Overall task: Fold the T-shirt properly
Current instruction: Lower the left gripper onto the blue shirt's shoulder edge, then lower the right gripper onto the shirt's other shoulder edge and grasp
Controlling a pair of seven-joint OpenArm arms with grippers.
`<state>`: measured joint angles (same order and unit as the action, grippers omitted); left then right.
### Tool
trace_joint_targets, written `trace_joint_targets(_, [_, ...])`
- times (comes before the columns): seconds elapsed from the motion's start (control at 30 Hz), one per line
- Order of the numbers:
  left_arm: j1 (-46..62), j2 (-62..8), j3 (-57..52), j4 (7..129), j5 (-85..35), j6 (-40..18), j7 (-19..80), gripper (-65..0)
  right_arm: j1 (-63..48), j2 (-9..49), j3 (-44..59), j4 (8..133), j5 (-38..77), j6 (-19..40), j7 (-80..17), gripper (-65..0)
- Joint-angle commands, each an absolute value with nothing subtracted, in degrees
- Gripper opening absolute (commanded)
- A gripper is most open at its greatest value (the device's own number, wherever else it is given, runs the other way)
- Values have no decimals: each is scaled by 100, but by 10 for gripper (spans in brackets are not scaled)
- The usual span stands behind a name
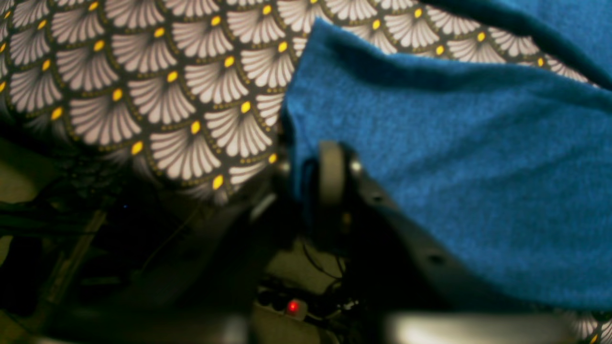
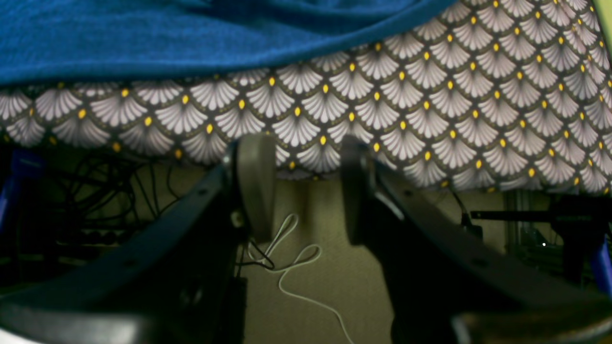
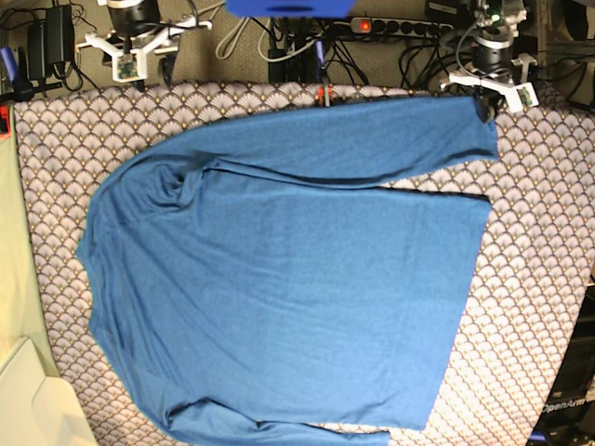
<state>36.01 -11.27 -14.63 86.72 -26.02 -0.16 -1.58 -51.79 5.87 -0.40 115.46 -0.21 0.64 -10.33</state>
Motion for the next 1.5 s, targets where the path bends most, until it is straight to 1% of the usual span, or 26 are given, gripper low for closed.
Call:
trace_joint_targets(0.0, [3679,-1147,-1473,8708,-2633,-40,13,-650,-5244,611,-40,11626,-40,66,-901,-415])
trace_joint_targets(0.17, [3679,-1156,-1481,8708,-2624,-40,13,-641,-5103,629,-40,11626,-40,75,-901,-413])
trace_joint_targets(0.33, [3688,-1165,-1490,8716,-2615,-40,13,-641,-4831,866,-48,11626,-40,75,-936,-411])
trace_joint_targets(0.5, [3688,-1165,-1490,8734,-2615,-40,13,-641,-4171,963,-48,11618,-40,75,-1895,-387])
trace_joint_targets(0.6, [3688,-1165,-1490,8734,-2615,-40,13,-641,-3653,945,-48,11618,-31,75,-2536,-386])
trace_joint_targets(0.7, [3688,-1165,-1490,8725,-2615,-40,13,-641,-3240,936,-40,11495,-13,92,-2914,-386])
trace_joint_targets(0.87, [3679,-1165,-1490,8716,-2615,-40,13,-641,-2712,699,31,11125,-13,681,-3310,-389])
trace_joint_targets(1.03, [3679,-1165,-1490,8716,-2615,-40,13,-641,-2422,505,171,10607,-13,716,-3354,-389])
trace_joint_targets(1.13, [3679,-1165,-1499,8716,-2615,-40,13,-641,-2334,488,277,10431,-13,716,-3354,-389])
trace_joint_targets(1.47, [3679,-1165,-1499,8734,-2615,-40,13,-641,-2334,488,435,10422,-13,708,-3345,-388])
